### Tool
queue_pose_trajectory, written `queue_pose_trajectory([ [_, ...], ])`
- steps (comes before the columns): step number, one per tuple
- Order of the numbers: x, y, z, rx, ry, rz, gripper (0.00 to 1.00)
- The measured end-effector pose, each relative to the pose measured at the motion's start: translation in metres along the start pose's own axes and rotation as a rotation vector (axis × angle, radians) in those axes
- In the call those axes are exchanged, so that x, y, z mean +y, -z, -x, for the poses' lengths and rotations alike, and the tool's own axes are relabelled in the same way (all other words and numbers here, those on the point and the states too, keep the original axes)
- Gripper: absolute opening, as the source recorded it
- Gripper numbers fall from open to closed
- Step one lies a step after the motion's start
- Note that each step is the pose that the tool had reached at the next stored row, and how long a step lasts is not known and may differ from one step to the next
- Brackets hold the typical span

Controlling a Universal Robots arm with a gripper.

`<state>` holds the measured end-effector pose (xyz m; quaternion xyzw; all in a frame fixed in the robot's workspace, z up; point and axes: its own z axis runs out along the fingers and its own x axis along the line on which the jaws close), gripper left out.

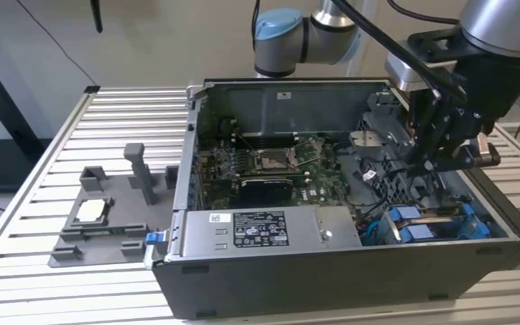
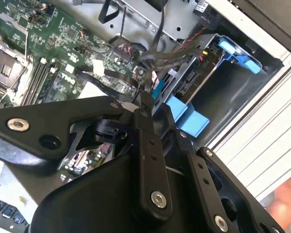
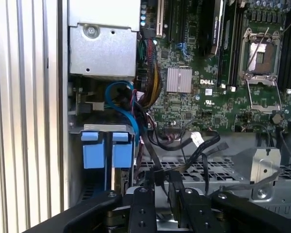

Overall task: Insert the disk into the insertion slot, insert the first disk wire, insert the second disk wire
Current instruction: 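Insert the second disk wire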

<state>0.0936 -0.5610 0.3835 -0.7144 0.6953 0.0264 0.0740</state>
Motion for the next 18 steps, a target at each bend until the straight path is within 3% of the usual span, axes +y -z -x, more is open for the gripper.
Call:
queue_pose_trajectory([
  [5, 0.0008, -0.0020, -0.0024, -0.0083, 0.000, -0.0002, 0.27],
  [15, 0.0009, -0.0032, -0.0026, -0.0088, 0.000, -0.0002, 0.27],
  [17, 0.0009, -0.0033, -0.0026, -0.0088, 0.000, -0.0002, 0.25],
  [18, 0.0009, -0.0033, -0.0026, -0.0088, 0.000, -0.0002, 0.18],
])
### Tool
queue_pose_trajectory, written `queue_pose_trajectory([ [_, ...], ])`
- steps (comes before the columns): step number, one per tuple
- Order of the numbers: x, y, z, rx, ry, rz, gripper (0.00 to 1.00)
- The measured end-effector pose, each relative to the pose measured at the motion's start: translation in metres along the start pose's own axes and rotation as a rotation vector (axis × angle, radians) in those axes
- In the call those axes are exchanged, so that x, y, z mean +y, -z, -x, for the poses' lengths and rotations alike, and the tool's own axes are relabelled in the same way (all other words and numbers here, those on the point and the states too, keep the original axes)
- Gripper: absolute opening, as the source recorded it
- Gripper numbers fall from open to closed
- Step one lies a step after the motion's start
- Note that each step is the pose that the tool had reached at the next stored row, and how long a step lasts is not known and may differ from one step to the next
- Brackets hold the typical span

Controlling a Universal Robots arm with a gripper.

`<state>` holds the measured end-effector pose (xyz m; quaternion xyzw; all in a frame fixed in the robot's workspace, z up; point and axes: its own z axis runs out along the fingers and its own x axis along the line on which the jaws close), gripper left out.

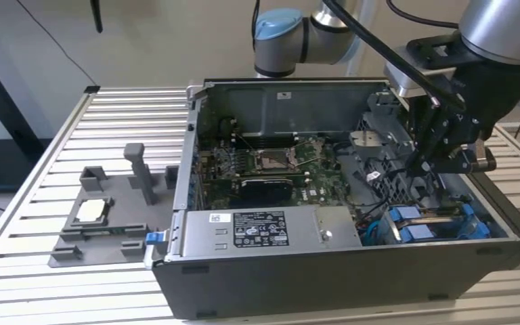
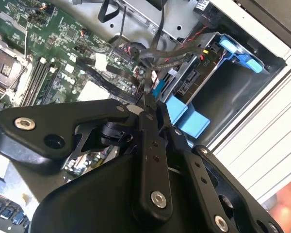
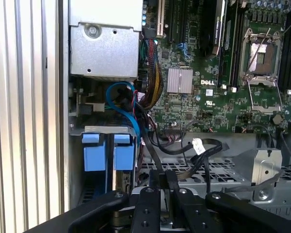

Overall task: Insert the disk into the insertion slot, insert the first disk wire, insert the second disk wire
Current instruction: 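Insert the second disk wire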

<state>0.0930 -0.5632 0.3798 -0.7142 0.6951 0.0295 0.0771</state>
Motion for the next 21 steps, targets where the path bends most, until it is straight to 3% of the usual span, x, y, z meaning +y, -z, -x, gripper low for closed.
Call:
queue_pose_trajectory([
  [10, 0.0000, -0.0006, -0.0001, 0.0016, 0.000, 0.0000, 0.16],
  [13, 0.0001, -0.0021, -0.0003, 0.0185, 0.002, 0.0007, 0.16],
  [16, -0.0005, -0.0048, -0.0008, 0.0312, 0.004, 0.0013, 0.16],
  [18, -0.0023, -0.0068, -0.0011, 0.0360, 0.005, 0.0015, 0.16],
  [21, -0.0063, -0.0098, -0.0021, 0.0382, 0.007, 0.0019, 0.16],
])
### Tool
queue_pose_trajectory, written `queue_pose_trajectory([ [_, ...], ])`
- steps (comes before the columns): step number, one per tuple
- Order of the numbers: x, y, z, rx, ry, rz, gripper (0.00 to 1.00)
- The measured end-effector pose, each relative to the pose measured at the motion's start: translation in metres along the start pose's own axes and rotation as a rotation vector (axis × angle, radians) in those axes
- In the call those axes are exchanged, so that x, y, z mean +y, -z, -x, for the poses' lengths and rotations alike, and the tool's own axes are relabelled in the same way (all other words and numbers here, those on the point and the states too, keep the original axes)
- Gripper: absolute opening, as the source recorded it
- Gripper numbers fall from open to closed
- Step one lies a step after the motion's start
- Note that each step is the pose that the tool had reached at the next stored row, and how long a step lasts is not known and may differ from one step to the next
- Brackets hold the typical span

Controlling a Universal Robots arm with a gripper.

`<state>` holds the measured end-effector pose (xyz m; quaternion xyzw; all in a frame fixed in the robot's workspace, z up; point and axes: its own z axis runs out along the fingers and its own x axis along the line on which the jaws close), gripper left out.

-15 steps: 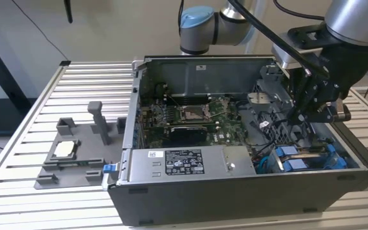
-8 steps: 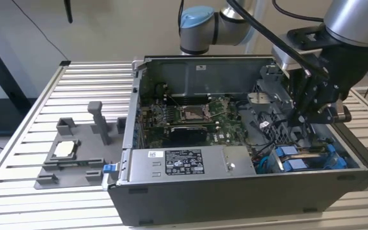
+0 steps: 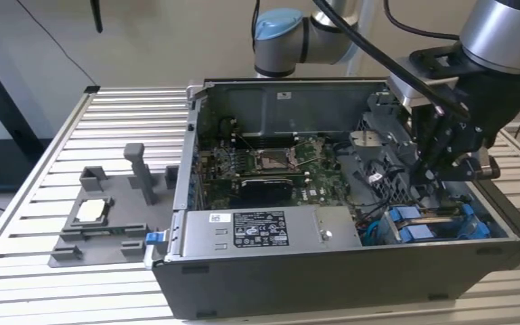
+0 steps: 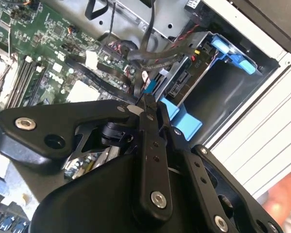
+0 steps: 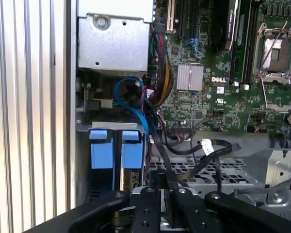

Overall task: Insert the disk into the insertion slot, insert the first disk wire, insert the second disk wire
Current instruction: 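Insert the second disk wire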

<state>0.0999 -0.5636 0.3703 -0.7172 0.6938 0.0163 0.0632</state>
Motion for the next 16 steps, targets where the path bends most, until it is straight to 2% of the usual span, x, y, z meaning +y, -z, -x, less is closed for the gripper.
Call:
queue_pose_trajectory([
  [7, -0.0080, -0.0060, -0.0042, 0.0007, 0.004, 0.0004, 0.16],
  [16, -0.0146, -0.0089, -0.0131, 0.0005, 0.004, 0.0005, 0.16],
])
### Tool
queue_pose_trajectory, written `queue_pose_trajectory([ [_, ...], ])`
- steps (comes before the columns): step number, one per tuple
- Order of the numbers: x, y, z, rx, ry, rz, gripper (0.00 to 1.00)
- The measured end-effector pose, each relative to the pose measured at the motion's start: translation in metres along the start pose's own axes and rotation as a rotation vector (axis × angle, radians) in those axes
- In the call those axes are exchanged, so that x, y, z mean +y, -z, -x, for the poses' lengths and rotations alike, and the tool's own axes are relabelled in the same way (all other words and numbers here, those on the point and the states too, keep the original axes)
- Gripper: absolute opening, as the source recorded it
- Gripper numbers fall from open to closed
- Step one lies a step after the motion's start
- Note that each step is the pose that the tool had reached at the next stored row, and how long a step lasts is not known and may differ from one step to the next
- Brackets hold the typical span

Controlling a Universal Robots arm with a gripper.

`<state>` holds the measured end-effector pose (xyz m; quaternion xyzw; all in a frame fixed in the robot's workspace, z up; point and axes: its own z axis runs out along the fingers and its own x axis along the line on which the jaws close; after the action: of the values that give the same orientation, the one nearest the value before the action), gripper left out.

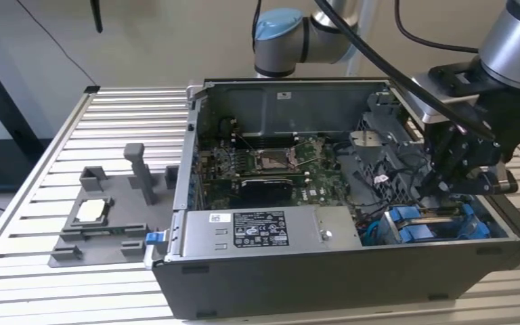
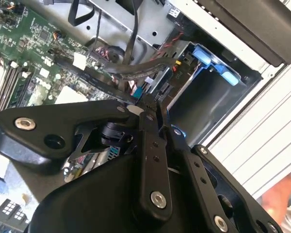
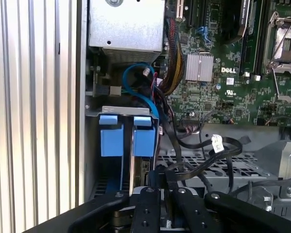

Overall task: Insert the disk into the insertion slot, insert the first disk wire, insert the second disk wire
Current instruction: 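Insert the second disk wire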

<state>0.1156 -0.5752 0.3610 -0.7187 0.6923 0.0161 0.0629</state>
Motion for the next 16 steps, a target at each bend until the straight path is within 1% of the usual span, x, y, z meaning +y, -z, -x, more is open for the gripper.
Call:
queue_pose_trajectory([
  [4, -0.0022, -0.0008, -0.0056, 0.0001, 0.000, 0.0000, 0.16],
  [8, -0.0039, -0.0020, -0.0088, 0.0001, 0.000, -0.0009, 0.16],
  [16, -0.0085, -0.0066, -0.0171, 0.0002, 0.000, -0.0029, 0.16],
])
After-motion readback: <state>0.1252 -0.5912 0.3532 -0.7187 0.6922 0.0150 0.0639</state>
